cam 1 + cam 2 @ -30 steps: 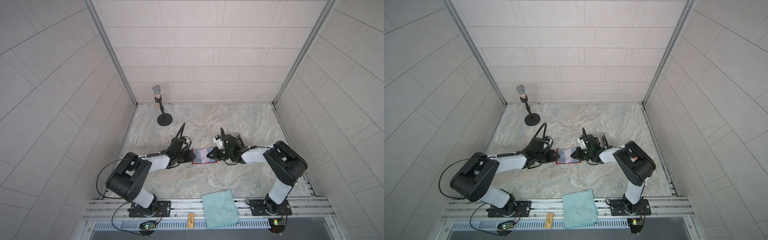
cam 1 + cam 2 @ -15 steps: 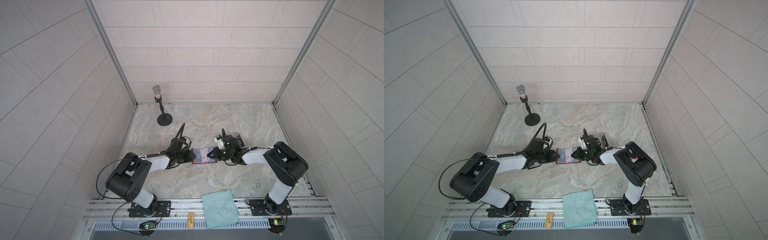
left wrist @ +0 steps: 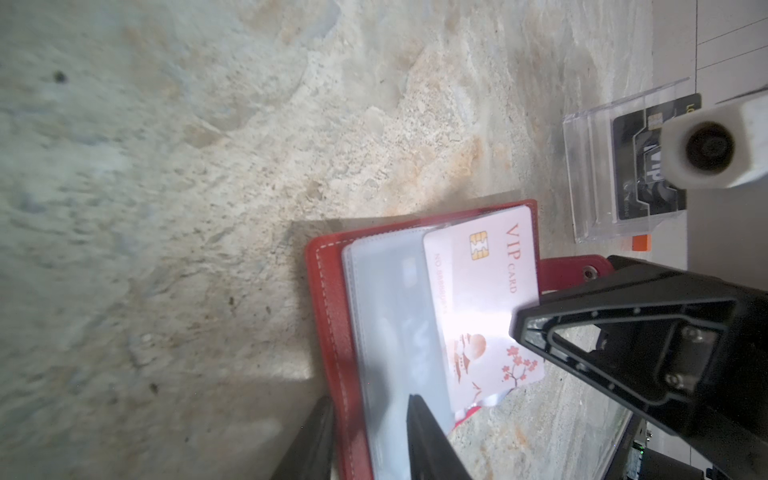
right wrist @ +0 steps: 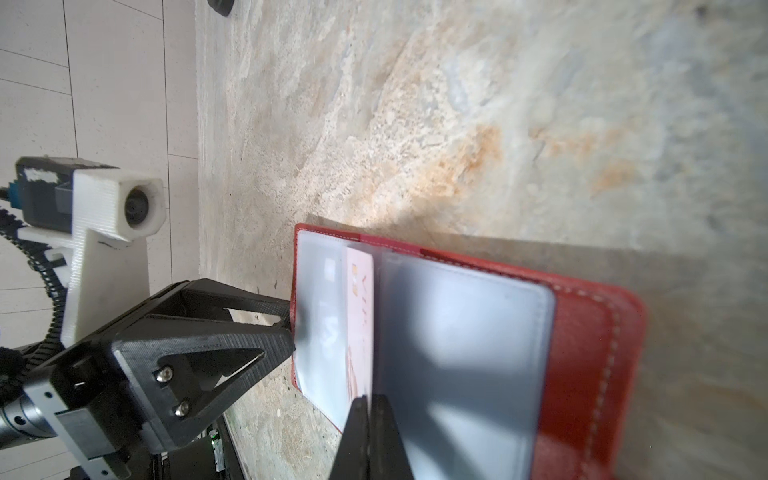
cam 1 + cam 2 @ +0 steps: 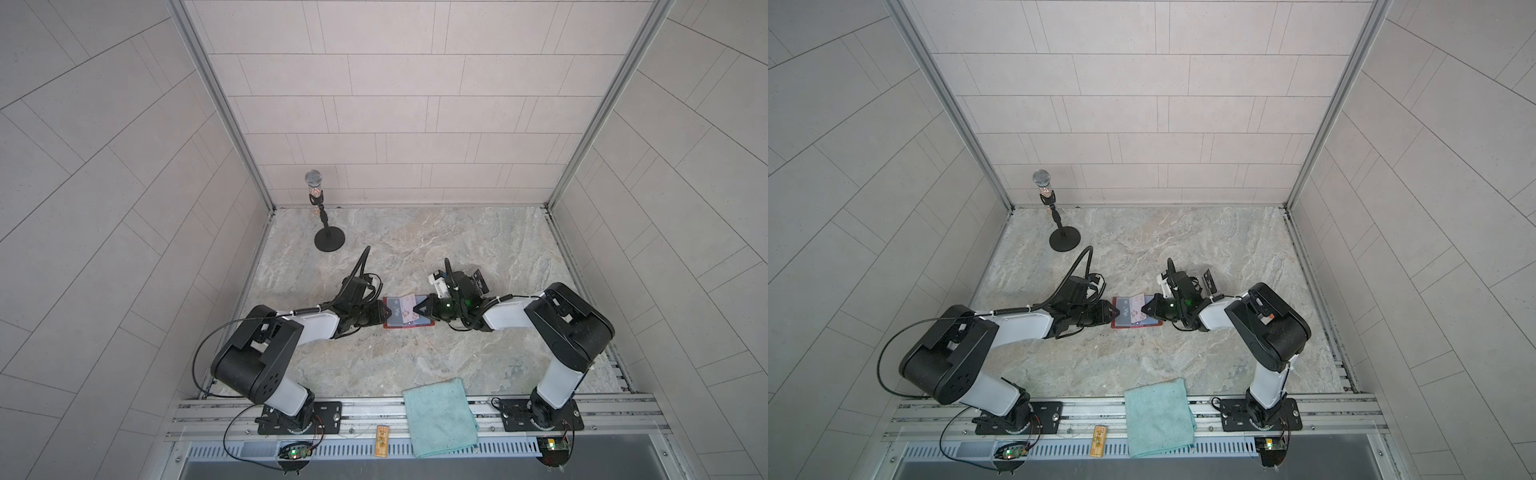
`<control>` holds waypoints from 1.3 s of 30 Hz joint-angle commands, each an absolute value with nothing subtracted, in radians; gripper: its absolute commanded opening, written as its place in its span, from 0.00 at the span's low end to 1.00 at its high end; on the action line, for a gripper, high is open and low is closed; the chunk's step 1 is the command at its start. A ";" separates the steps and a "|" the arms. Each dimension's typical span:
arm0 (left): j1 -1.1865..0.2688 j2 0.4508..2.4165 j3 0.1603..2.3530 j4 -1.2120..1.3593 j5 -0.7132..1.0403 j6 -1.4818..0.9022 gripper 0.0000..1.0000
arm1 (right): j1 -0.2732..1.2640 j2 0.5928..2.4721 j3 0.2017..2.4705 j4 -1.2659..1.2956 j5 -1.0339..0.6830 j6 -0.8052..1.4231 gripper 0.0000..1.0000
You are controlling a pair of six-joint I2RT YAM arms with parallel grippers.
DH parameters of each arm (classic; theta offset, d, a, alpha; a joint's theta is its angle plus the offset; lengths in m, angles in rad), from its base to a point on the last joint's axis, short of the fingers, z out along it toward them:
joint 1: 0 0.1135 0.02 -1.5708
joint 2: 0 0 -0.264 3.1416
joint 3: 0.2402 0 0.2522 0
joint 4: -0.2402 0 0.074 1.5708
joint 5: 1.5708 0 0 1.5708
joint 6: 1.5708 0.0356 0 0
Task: Put the credit cards into the card holder
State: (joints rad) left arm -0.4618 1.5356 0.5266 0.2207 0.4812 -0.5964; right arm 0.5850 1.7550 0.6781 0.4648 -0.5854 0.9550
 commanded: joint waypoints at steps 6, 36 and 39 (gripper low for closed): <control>-0.465 1.559 0.483 0.113 0.468 -0.604 0.36 | 0.609 1.793 0.654 0.431 -0.552 0.969 0.00; -0.464 1.574 0.486 0.129 0.485 -0.606 0.41 | 0.655 1.773 0.698 0.331 -0.513 0.934 0.38; -0.465 1.580 0.485 0.136 0.495 -0.605 0.40 | 0.662 1.763 0.723 0.273 -0.495 0.904 0.45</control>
